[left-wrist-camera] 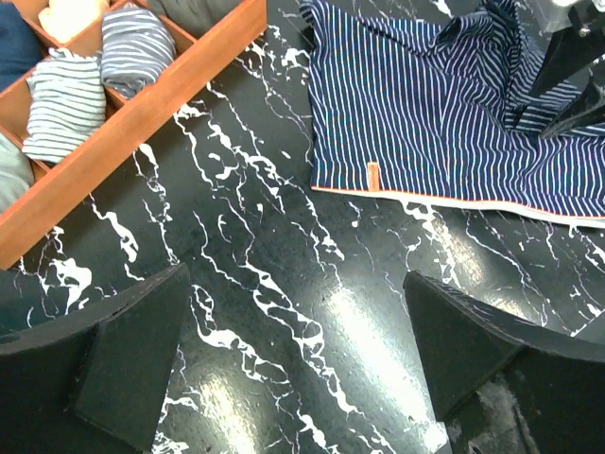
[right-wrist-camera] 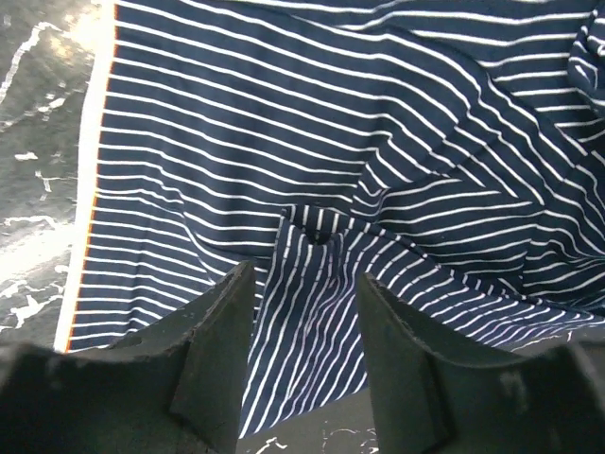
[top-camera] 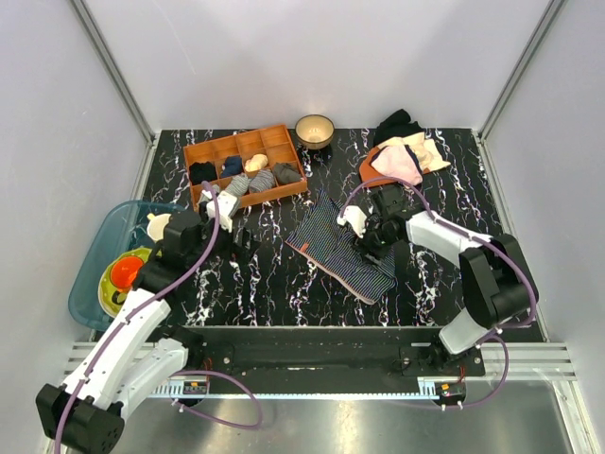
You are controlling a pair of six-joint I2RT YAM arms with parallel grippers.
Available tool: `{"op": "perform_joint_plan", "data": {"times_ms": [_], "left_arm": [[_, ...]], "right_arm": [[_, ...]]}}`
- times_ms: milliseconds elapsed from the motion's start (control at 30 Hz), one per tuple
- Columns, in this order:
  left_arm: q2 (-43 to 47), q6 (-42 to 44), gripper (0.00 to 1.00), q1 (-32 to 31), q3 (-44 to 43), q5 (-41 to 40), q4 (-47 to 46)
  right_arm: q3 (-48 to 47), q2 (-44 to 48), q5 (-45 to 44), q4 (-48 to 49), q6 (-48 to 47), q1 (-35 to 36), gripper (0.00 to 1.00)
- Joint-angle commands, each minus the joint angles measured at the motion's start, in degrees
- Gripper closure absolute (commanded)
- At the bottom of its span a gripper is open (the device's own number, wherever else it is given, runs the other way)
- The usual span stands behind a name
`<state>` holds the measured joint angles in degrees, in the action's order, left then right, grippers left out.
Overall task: Roll the underwear
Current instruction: Flatten out the underwear at the center of the board.
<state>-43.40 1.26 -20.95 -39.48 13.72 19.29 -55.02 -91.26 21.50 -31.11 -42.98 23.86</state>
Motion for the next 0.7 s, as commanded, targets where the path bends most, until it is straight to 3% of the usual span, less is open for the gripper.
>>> {"op": "perform_joint_plan", "data": {"times_ms": [0,67,167,267,433,533,567,600,667], "left_arm": [[0.0,1.5,0.01,0.0,-0.9,1.3,-3.2],[-0.5,1.6,0.01,0.0,-1.1,1.7,-2.6],[-0.5,1.7,0.01,0.0,-1.1,2.2,-2.0],[-0.2,1.7,0.01,-0.1,-1.3,2.4,-1.7],[0.1,1.6,0.01,0.0,-1.5,3.5,-1.4],[-0.2,1.2,0.01,0.0,-1.7,4.6,-1.4],[-0.3,1.2,0.01,0.0,-1.8,4.8,-1.3],[-0.3,1.1,0.01,0.0,-1.9,5.2,-1.2],[-0.5,1.1,0.01,0.0,-2.0,5.9,-1.2]], "right_arm": [[-0.3,-1.5,-4.9,2.5,2.5,0.6,0.51],[-0.3,-1.5,-5.4,1.9,2.8,0.5,0.73],[-0.7,0.5,-8.2,1.6,4.0,0.3,0.96],[-0.4,4.7,-10.8,2.2,6.5,-3.3,1.00],[3.1,10.2,-17.5,5.2,8.1,-20.3,1.00],[5.1,10.9,-18.1,5.0,6.0,-27.5,0.81],[4.8,11.0,-16.9,3.9,4.6,-28.1,0.71],[4.4,12.4,-14.8,1.3,3.9,-28.4,0.51],[2.9,14.4,-5.5,-0.9,2.0,-28.4,0.38]]}}
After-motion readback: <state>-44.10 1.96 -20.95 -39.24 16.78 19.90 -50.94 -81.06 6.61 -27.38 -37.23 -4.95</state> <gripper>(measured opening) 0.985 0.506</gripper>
